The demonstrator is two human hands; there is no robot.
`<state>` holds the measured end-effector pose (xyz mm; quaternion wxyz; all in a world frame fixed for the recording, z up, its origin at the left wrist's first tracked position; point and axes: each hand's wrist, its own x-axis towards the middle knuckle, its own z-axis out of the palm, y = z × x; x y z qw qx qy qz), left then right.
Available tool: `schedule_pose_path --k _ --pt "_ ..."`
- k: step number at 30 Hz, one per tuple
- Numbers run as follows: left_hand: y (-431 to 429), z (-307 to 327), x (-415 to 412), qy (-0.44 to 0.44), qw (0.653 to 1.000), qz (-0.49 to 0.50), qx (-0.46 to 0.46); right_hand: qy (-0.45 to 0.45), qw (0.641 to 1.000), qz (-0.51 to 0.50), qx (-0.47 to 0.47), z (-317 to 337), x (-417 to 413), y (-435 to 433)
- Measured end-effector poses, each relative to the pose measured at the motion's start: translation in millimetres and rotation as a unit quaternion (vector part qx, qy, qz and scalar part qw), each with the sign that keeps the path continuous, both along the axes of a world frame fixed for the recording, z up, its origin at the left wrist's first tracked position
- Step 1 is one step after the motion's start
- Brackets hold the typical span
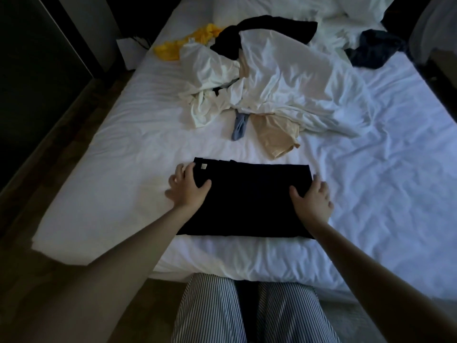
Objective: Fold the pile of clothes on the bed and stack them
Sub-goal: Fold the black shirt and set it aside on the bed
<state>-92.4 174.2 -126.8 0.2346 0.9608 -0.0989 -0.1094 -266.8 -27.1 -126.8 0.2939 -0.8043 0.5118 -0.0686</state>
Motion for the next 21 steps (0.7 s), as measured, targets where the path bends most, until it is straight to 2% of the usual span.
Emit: schedule_pose_path --k 2,5,8,11,17,21 --pt "0.8 4.2 -11.1 0.083 0.995 0.052 0.009 -0.026 0.997 -0.050 0.060 6.4 -3.0 1.7" --pt "5.2 1.7 -14.5 0.142 0.989 0.050 -0.015 -0.067 0.978 -0.072 0.182 15.1 -8.2 -0.8" --pt "12.0 3.7 -7.4 0.204 0.971 0.056 -0.110 -0.101 0.949 -0.051 0.293 16.0 -15.8 -5.1" --pt "10.1 6.9 -11.0 0.251 0.948 0.067 -0.183 -0.132 0.902 -0.061 0.405 19.8 -21.6 -4.2" --pt "0.1 15.2 -26.9 0.296 0.918 0.078 -0.253 -0.180 0.878 -0.072 0.437 27.2 -30.4 1.0" --pt "-17.4 35.3 -30.4 0.314 0.914 0.037 -0.254 -0.233 0.866 -0.069 0.438 41.9 -53.6 -16.4"
